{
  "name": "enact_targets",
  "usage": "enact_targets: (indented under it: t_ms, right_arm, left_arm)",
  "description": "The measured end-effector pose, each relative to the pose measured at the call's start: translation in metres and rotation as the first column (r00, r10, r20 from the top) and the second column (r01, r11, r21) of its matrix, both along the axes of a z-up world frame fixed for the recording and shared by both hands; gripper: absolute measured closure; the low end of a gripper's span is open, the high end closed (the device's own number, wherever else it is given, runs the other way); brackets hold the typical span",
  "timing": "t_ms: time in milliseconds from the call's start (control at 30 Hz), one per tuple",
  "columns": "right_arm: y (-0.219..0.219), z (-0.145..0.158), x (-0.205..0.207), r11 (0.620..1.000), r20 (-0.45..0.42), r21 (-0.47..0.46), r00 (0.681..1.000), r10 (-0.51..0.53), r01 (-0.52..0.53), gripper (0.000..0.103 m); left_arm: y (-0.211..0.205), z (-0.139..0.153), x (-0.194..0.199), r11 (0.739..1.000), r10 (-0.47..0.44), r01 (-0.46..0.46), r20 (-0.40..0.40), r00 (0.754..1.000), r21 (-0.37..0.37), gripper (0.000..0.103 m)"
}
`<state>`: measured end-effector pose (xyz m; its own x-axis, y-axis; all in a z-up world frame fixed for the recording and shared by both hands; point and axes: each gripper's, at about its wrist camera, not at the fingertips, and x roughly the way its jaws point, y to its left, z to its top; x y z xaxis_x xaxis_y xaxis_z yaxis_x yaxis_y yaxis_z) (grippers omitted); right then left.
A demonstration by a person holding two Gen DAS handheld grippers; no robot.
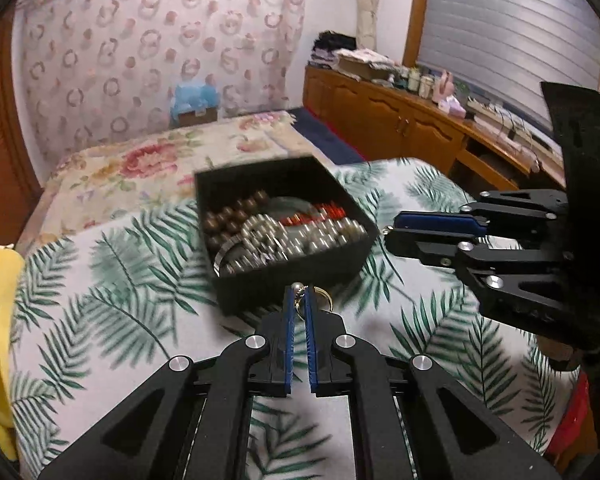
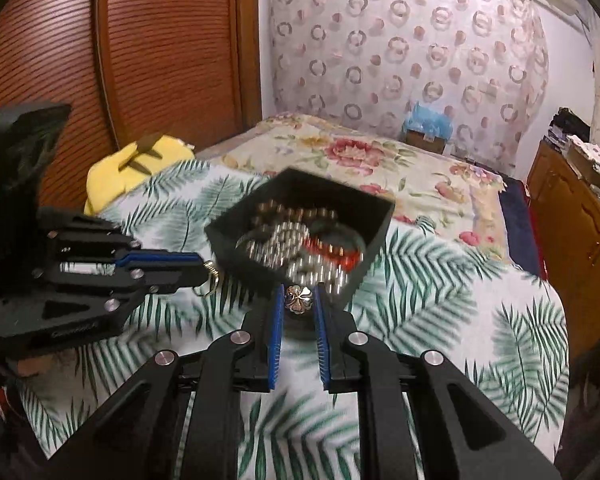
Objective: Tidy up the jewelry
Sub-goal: 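Lower the gold ring and flower charm into the black box and open both grippers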
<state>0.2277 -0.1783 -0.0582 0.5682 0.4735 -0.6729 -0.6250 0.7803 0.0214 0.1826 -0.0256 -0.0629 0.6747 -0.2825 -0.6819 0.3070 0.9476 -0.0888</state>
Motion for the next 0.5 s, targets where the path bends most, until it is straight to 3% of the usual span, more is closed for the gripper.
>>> enact_targets:
  t_ms: [167,367,500]
  right_arm:
    - [0.010,0.008,0.026,1.000,-0.010,0.031,1.000,-0.002,0.002,0.086]
    - [0.014,0.010,0.048,0.998,-0.027,0.059,0.999,-0.025,0.026,0.085]
    - [0.012,0.011,0.054,0.997,-0.037,0.072,0.999,-0.030,0.033,0.074]
  left_arm:
    - [0.012,0.018,0.015,0.999,0.039,-0.038,0.033,0.999,-0.026,0.099]
    - [0.022,0.019,0.032,0.997,0.077,-0.076,0.033,0.996,-0.031,0.099]
    - [0.021,0.018,0.038,0.996,0.088,-0.087,0.035,0.995,-0.029,0.099]
